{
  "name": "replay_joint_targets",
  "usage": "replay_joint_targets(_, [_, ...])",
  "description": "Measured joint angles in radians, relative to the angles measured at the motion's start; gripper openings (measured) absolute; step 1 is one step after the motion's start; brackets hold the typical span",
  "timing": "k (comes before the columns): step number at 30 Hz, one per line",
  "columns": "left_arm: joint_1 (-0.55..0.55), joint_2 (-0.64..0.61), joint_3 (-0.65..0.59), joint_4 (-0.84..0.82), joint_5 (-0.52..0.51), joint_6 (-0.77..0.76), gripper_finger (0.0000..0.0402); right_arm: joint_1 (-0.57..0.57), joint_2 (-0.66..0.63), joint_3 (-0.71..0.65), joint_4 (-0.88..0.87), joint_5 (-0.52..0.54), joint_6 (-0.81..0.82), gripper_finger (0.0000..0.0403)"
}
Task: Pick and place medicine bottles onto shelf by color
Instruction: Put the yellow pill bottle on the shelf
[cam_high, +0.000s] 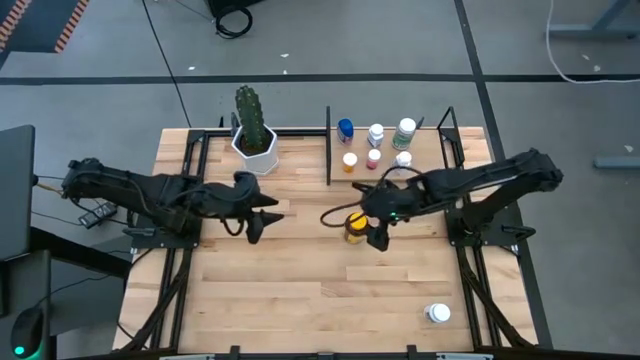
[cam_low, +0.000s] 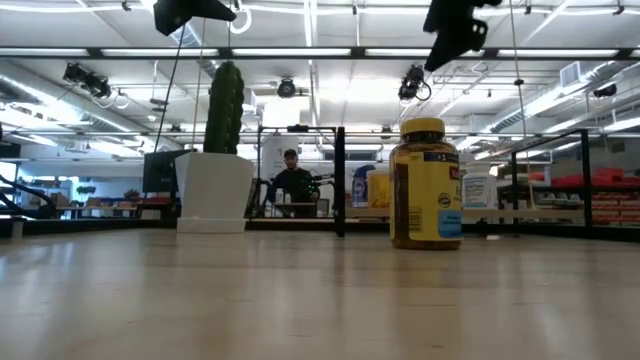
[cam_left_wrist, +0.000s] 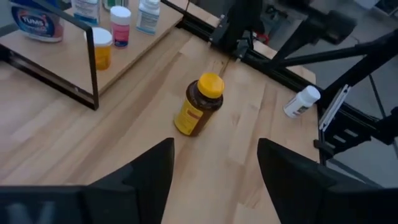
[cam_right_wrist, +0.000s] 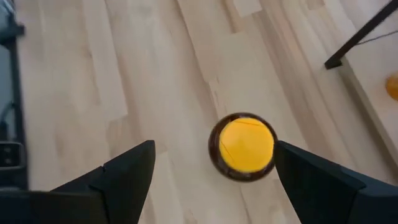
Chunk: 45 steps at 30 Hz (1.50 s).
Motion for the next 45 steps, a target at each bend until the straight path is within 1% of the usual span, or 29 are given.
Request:
replay_joint_targets(4, [-0.01,0.002,-0.003,-0.001,-0.011,0.0,0.0233,-0.02,0.061,0.0,0.012,-0.003,-0.068,0.0332])
replay_joint_targets(7, [-0.01,0.003,-0.003,-0.002,-0.011,0.0,0.0234,-0.034,0.093,0.0,0.011,0.014,-0.074,0.0332])
replay_joint_targets(13, [-0.024,0.003,-0.003,-0.002,-0.01,0.0,0.0235,-0.069,0.131,0.0,0.012,0.025,-0.059,0.0332])
replay_joint_targets(16, [-0.037,0.003,-0.003,-0.003,-0.009,0.001,0.0232,-0.08,0.157,0.0,0.011,0.009,-0.036,0.0334])
replay_joint_targets(21, [-0.059,0.003,-0.003,-0.004,-0.008,0.002,0.0232,-0.081,0.202,0.0,0.01,-0.005,-0.012,0.034])
replay_joint_targets(24, [-0.071,0.003,-0.003,-0.005,-0.008,0.002,0.0229,-0.081,0.221,0.0,0.0,-0.006,0.029,0.034])
replay_joint_targets(29, [-0.086,0.003,-0.002,-0.005,-0.008,0.002,0.0223,-0.081,0.227,0.0,-0.042,0.005,0.095,0.034])
replay_joint_targets(35, [-0.104,0.003,-0.002,-0.005,-0.008,0.001,0.0216,-0.081,0.227,0.0,-0.049,0.02,0.099,0.034])
replay_joint_targets(45, [-0.104,0.004,-0.002,-0.006,-0.008,0.002,0.0209,-0.079,0.226,0.0,-0.049,0.019,0.176,0.0339])
